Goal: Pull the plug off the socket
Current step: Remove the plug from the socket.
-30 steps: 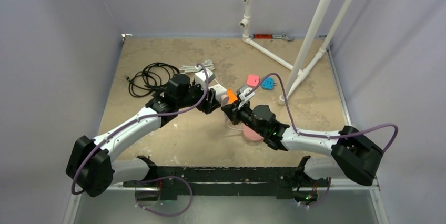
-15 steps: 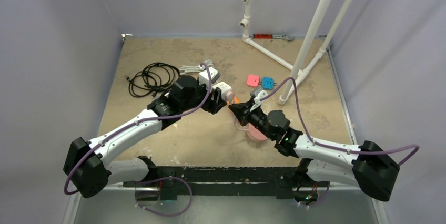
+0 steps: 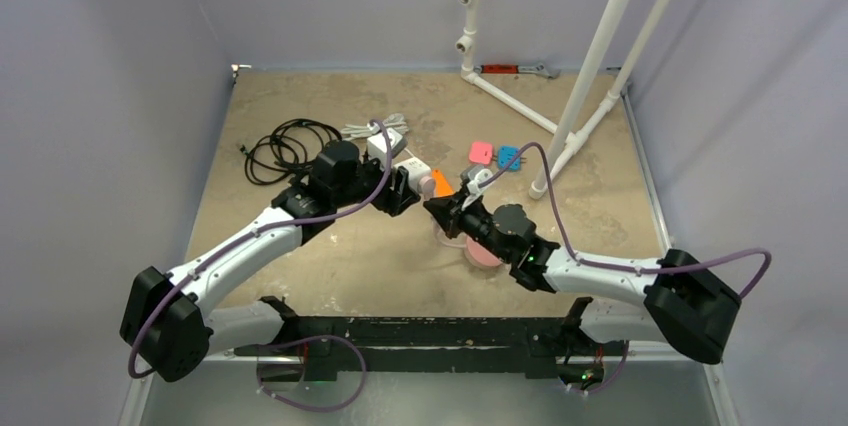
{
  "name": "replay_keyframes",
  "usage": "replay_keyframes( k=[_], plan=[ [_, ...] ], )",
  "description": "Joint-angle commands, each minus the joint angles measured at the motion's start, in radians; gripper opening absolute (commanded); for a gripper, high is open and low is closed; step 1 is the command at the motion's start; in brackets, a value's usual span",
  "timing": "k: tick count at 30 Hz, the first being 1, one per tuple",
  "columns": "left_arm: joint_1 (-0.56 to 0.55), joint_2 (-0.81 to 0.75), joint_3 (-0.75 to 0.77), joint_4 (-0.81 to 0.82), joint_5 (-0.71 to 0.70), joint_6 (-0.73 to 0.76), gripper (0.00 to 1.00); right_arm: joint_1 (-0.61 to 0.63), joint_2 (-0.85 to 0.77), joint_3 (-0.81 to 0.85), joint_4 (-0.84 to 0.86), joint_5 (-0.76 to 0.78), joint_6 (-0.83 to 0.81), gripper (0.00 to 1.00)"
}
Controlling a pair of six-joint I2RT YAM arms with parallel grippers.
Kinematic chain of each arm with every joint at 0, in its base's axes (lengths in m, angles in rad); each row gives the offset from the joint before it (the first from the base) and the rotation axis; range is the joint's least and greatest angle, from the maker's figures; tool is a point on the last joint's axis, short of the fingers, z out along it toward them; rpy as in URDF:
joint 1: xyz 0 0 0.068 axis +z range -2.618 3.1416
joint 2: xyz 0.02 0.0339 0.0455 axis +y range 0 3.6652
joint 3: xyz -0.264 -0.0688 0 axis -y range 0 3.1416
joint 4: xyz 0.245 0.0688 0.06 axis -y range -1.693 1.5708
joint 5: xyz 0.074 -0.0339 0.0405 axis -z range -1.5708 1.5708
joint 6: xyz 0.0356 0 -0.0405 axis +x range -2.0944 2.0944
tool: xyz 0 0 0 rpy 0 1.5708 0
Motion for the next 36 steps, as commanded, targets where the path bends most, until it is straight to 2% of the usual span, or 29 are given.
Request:
replay_keyframes(
  k=[1,4,7,14,17,24,31,36],
  plan=[
    [0.013,-0.059,-0.027,0.093,0.276,0.002,0.0,-0.019,0.075,0.077,0.023,0.079,0.0,0.0],
    [0.013,-0.065,-0.034,0.144,0.369,-0.017,0.0,-0.021,0.134,0.104,0.01,0.075,0.001,0.0],
    [0.013,-0.079,-0.04,0.166,0.402,-0.029,0.0,-0.026,0.197,0.141,-0.019,0.071,0.004,0.0],
    [0.015,-0.1,-0.04,0.146,0.353,-0.016,0.0,-0.028,0.211,0.15,-0.016,0.042,0.008,0.0],
    [0.015,-0.094,-0.027,0.087,0.253,0.011,0.0,-0.028,0.181,0.129,-0.001,0.035,0.008,0.0],
    [0.013,-0.069,0.0,-0.034,-0.077,0.048,0.0,-0.028,0.074,0.07,0.046,0.018,-0.002,0.0],
    [-0.016,0.005,0.038,-0.127,-0.305,0.063,0.0,-0.028,-0.061,0.011,0.066,0.035,-0.016,0.0],
    [-0.026,0.02,0.046,-0.148,-0.385,0.064,0.0,-0.028,-0.116,-0.005,0.057,0.049,-0.023,0.0]
  ],
)
